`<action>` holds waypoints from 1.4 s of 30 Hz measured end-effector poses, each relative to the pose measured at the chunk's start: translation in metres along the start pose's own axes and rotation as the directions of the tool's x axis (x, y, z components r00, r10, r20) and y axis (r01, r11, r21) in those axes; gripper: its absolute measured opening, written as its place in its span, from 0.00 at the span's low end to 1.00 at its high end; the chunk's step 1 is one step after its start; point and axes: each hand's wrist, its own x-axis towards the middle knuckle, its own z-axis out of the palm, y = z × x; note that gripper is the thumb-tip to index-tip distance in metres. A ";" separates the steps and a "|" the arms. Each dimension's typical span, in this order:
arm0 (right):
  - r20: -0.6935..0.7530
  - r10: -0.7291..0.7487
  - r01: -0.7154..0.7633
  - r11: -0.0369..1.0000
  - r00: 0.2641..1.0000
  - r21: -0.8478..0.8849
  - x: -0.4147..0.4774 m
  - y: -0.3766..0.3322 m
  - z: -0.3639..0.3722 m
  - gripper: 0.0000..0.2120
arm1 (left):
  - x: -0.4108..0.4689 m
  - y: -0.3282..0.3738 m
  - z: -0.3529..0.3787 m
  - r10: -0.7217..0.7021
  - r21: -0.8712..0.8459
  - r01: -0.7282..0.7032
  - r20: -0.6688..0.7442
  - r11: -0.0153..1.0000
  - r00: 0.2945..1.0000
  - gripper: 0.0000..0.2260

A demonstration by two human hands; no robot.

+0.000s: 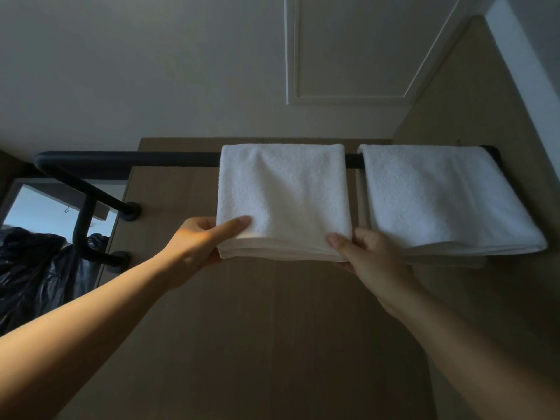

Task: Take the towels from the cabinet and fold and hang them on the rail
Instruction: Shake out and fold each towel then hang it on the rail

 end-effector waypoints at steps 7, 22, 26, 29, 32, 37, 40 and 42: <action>-0.061 -0.048 0.049 0.999 0.997 0.008 -0.007 -0.003 0.002 0.15 | 0.002 -0.012 -0.008 -0.056 -0.029 0.055 -0.041 0.998 0.998 0.27; -0.293 -0.048 0.078 0.993 0.955 0.090 -0.009 0.009 0.021 0.14 | 0.014 0.041 0.008 -0.177 0.039 0.184 -0.133 0.982 0.975 0.35; -0.302 -0.149 0.131 0.988 0.941 -0.079 -0.014 0.002 0.018 0.13 | 0.033 0.037 0.029 0.001 0.234 0.108 -0.421 0.966 0.907 0.26; -0.193 -0.212 0.115 0.900 0.958 -0.421 -0.023 -0.012 0.011 0.06 | 0.035 0.027 0.029 0.130 0.334 0.017 -0.413 0.942 0.901 0.19; -0.086 -0.341 0.154 0.618 0.936 -0.771 -0.030 -0.040 -0.001 0.09 | 0.038 0.024 0.027 0.127 0.320 0.009 -0.400 0.947 0.908 0.18; 0.037 -0.570 0.349 0.448 0.821 -0.823 0.020 -0.087 0.011 0.11 | 0.039 0.022 0.027 0.134 0.309 -0.003 -0.403 0.951 0.906 0.18; 0.141 -0.556 0.397 0.372 0.819 -0.839 0.070 -0.101 0.029 0.14 | 0.039 0.021 0.027 0.136 0.299 -0.009 -0.407 0.954 0.903 0.17; 0.141 -0.491 0.347 0.359 0.860 -0.867 0.094 -0.104 0.037 0.17 | 0.039 0.022 0.027 0.135 0.300 -0.009 -0.403 0.954 0.905 0.18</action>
